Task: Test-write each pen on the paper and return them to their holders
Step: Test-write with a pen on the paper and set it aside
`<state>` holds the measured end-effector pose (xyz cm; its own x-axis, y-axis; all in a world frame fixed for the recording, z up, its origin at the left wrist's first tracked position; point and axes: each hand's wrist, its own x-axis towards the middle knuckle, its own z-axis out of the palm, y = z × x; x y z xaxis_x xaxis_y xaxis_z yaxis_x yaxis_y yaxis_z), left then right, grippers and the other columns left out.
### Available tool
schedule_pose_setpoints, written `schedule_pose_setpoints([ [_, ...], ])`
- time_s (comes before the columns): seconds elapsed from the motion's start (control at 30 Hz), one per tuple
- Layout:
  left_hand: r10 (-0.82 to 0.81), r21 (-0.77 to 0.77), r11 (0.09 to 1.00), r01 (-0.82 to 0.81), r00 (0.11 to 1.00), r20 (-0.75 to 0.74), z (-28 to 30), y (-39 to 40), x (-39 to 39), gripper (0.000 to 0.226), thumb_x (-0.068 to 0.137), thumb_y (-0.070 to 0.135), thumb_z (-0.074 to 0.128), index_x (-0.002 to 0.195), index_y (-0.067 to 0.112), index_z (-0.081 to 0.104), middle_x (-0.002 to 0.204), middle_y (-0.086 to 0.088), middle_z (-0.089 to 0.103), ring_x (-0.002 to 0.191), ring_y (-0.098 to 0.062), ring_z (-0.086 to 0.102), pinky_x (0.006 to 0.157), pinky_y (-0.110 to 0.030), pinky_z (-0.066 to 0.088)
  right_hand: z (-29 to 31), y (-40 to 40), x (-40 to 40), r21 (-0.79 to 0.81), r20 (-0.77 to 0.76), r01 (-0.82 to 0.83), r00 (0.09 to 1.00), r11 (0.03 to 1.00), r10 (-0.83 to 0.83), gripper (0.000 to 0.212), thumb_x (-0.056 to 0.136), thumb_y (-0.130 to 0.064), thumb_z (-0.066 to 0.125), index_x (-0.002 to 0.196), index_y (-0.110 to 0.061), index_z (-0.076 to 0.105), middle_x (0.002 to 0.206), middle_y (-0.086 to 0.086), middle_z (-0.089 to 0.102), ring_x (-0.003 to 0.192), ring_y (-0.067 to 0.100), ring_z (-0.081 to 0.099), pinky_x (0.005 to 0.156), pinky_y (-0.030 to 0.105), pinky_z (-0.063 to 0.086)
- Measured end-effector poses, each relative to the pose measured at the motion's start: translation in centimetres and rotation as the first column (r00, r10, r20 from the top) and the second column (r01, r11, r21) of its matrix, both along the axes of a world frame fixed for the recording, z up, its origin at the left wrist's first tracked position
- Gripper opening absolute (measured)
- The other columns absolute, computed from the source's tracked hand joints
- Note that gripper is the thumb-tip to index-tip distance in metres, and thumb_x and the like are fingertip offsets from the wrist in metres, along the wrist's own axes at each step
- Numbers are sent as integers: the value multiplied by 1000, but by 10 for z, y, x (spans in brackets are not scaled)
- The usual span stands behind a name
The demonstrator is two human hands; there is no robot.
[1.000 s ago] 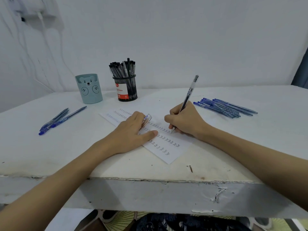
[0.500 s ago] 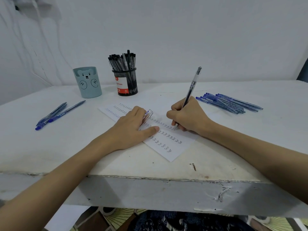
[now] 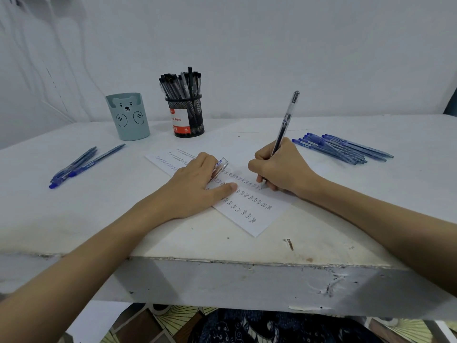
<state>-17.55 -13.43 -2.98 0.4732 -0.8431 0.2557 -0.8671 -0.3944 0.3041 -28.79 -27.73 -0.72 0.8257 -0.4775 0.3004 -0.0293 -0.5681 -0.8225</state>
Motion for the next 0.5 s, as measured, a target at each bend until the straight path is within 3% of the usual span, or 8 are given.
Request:
schedule_pose_setpoints([
  [0.5,-7,-10,1000,8,1000,13,-1,0,2,44,90,58,43,92,15,38,90,10,36,85,-13,39,68,-28,29,-3,-4,4,5,24,73,997,997,-73,41,74,1,52,42,-12,28,40,6,47,26,14,32,34,13,22],
])
